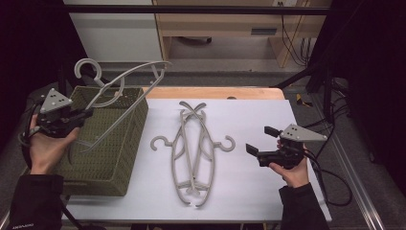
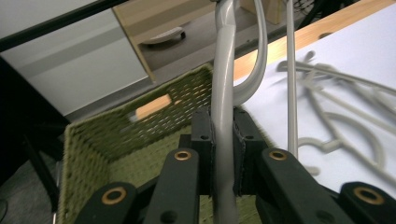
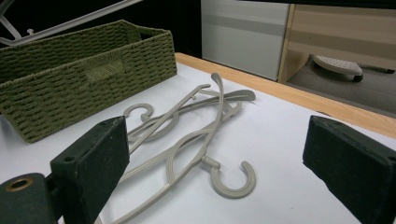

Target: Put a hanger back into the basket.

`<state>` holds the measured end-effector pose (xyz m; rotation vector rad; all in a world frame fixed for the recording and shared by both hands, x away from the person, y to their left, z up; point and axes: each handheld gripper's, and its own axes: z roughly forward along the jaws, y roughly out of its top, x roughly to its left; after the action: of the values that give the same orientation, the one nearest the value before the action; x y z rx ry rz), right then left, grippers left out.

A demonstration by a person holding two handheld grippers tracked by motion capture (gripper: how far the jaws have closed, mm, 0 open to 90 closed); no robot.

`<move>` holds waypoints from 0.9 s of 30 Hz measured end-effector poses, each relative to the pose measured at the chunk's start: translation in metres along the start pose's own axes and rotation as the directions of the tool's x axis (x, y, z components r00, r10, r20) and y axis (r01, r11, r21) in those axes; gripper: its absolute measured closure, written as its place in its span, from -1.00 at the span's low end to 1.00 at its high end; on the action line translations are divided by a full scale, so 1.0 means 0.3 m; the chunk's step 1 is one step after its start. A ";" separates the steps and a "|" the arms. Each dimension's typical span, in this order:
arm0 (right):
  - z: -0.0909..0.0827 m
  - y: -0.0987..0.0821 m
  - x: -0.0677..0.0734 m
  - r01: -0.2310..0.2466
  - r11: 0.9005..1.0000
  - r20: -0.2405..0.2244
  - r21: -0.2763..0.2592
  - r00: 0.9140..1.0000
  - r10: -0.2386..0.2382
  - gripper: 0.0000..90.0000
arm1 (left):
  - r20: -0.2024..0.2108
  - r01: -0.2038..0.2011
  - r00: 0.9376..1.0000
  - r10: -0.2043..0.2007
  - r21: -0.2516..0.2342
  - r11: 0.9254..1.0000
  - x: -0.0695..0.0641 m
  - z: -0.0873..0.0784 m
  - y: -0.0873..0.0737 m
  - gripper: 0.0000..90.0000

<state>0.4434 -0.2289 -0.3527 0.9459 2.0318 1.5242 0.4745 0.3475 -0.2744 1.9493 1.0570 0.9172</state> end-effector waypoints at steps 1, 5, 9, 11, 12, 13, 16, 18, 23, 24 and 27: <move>0.001 0.000 0.001 -0.002 1.000 -0.003 0.001 1.000 0.002 -0.84 | -0.005 0.006 1.000 -0.006 0.007 1.000 0.023 0.000 -0.017 0.81; 0.009 -0.004 0.000 0.000 1.000 -0.004 0.012 1.000 0.000 -0.84 | -0.026 -0.008 1.000 0.009 0.031 0.999 0.079 -0.003 -0.065 0.80; 0.013 -0.007 -0.001 -0.002 1.000 -0.006 0.018 1.000 0.002 -0.84 | -0.043 -0.023 0.999 0.025 0.056 0.998 0.120 -0.002 -0.101 0.80; 0.015 -0.007 0.000 -0.002 1.000 -0.005 0.021 1.000 0.002 -0.85 | -0.055 -0.025 0.998 0.028 0.060 0.998 0.138 -0.002 -0.120 0.80; 0.015 -0.007 0.000 -0.002 1.000 -0.005 0.021 1.000 0.002 -0.85 | -0.056 -0.021 0.998 0.024 0.059 0.998 0.148 -0.002 -0.131 0.80; 0.014 -0.007 -0.001 0.000 1.000 -0.004 0.017 1.000 0.000 -0.85 | -0.064 0.003 0.998 0.002 0.075 0.997 0.163 -0.007 -0.151 0.81; 0.014 -0.007 -0.003 -0.003 1.000 -0.001 0.016 1.000 0.003 -0.85 | -0.061 -0.005 0.998 0.010 0.076 0.997 0.183 -0.003 -0.172 0.81; 0.013 -0.008 -0.003 -0.005 1.000 -0.002 0.021 1.000 0.005 -0.85 | -0.065 0.004 0.998 0.001 0.087 0.996 0.194 -0.003 -0.191 0.81; 0.016 -0.009 -0.003 -0.003 1.000 -0.005 0.026 1.000 0.004 -0.85 | -0.070 0.004 0.998 0.005 0.121 0.993 0.217 -0.004 -0.231 0.80; 0.016 -0.009 -0.003 -0.003 1.000 -0.006 0.027 1.000 0.003 -0.85 | -0.071 0.000 0.997 0.010 0.129 0.992 0.220 -0.005 -0.238 0.80; 0.015 -0.009 -0.004 -0.003 1.000 -0.006 0.027 1.000 0.003 -0.85 | -0.073 -0.001 0.997 0.011 0.141 0.990 0.230 -0.005 -0.256 0.80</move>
<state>0.4467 -0.2273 -0.3568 0.9562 2.0606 1.5067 0.4736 0.4393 -0.3218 2.0482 1.1868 0.9464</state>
